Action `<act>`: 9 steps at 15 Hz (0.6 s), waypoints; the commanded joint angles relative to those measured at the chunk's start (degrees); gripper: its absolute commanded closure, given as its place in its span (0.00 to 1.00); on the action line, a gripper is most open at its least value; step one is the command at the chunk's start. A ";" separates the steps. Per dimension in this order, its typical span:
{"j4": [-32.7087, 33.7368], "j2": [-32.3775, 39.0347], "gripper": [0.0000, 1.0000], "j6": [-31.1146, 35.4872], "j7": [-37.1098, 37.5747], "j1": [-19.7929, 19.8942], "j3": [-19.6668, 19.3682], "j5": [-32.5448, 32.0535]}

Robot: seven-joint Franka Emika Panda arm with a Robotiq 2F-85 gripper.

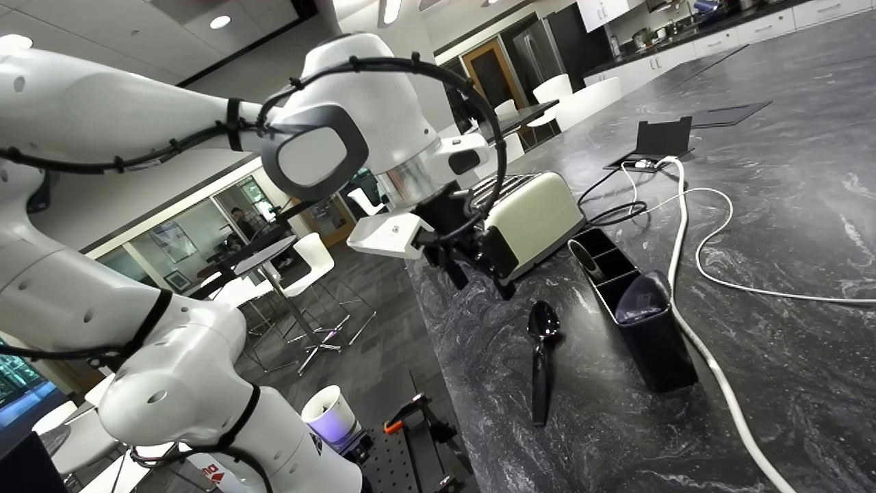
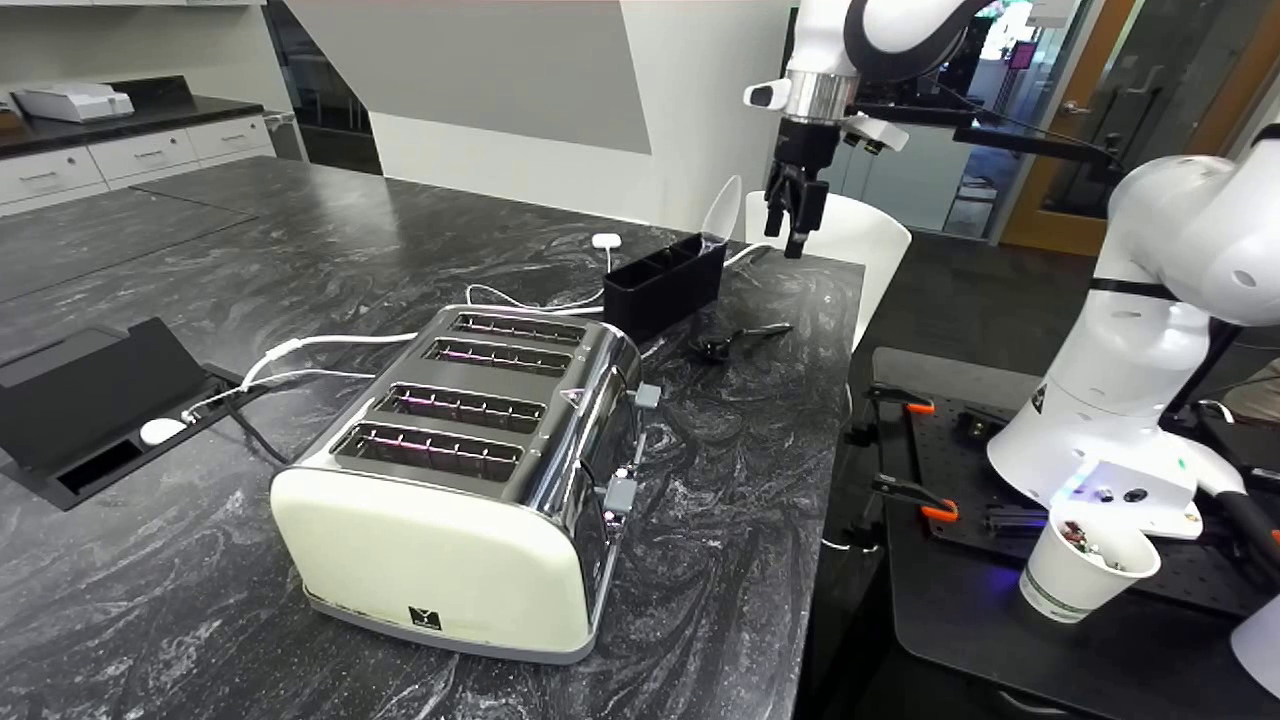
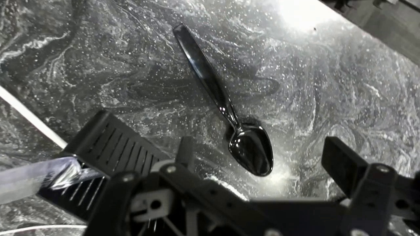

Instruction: Move the spoon to the left

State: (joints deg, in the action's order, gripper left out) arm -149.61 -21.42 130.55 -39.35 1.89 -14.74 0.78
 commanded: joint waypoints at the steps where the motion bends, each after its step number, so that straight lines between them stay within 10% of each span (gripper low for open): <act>1: -2.56 3.75 0.00 7.14 -7.01 0.38 -0.01 -3.46; 9: -4.52 8.74 0.00 15.06 -8.11 2.54 1.19 -9.61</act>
State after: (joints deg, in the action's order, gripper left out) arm -154.15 -12.65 145.71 -47.26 3.53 -14.54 -9.17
